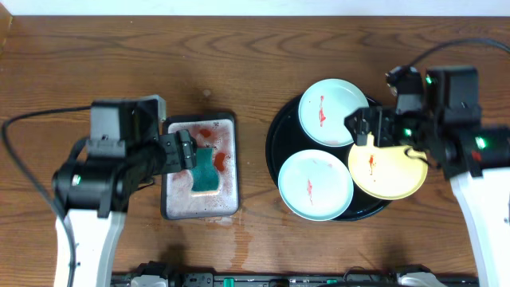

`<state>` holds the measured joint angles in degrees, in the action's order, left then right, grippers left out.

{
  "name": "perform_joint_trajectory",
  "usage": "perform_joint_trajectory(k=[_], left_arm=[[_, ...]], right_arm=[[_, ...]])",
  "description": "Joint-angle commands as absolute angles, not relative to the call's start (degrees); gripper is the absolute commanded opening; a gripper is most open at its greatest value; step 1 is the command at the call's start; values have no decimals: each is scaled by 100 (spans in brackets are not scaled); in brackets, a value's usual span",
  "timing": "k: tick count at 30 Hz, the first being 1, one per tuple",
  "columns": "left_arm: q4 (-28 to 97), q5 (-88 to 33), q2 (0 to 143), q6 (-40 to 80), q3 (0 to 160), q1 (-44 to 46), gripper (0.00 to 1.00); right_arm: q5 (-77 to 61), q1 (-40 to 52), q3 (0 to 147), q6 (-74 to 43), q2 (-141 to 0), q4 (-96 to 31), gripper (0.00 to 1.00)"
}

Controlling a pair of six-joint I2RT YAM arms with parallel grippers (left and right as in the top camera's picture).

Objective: Clean dirty plates on tray and stack at the side
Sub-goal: 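Move left gripper to the sponge and right gripper to the plates, then grasp the green sponge with the left gripper and lift it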

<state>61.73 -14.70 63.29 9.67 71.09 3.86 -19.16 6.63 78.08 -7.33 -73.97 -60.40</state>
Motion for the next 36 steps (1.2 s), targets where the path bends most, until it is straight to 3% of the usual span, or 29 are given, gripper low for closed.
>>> perform_joint_trajectory(k=[1,7,9,13,18,23,27,29,31,36], left_arm=[[6458,-1608,6687,1081,7214,399,83],[6930,-1584,7142,998,7212,399,81],[6930,-1579,7242,880,7212,399,80],[6897,-1317,7404,794,7161,399,81],[6875,-1129,7529,768,6989,399,80],[6685,-1129,7592,766,6744,399,80],[6549,-1129,7677,766,6643,399,80],[6477,-1129,7730,768,6558,399,78],[6399,-1129,7749,768,6451,399,77],[6090,-1131,7749,773,6110,399,77]], right_arm=[[-2528,722,7922,-558,-7800,-6383,99],[-2268,972,6897,-668,-8246,-6869,79],[-2036,1033,6322,-1048,-8278,-6595,73],[-1584,1011,5297,-1721,-8278,-5684,71],[-1695,996,4482,-1828,-8289,-4971,57],[-1761,1022,3903,-2143,-8289,-4110,27],[-1741,1022,3548,-2528,-8289,-3509,21],[-1717,1011,3518,-2523,-8289,-3295,7],[-1592,1011,3575,-2523,-8276,-3116,1],[-982,1013,3951,-2521,-8274,-2939,1]])
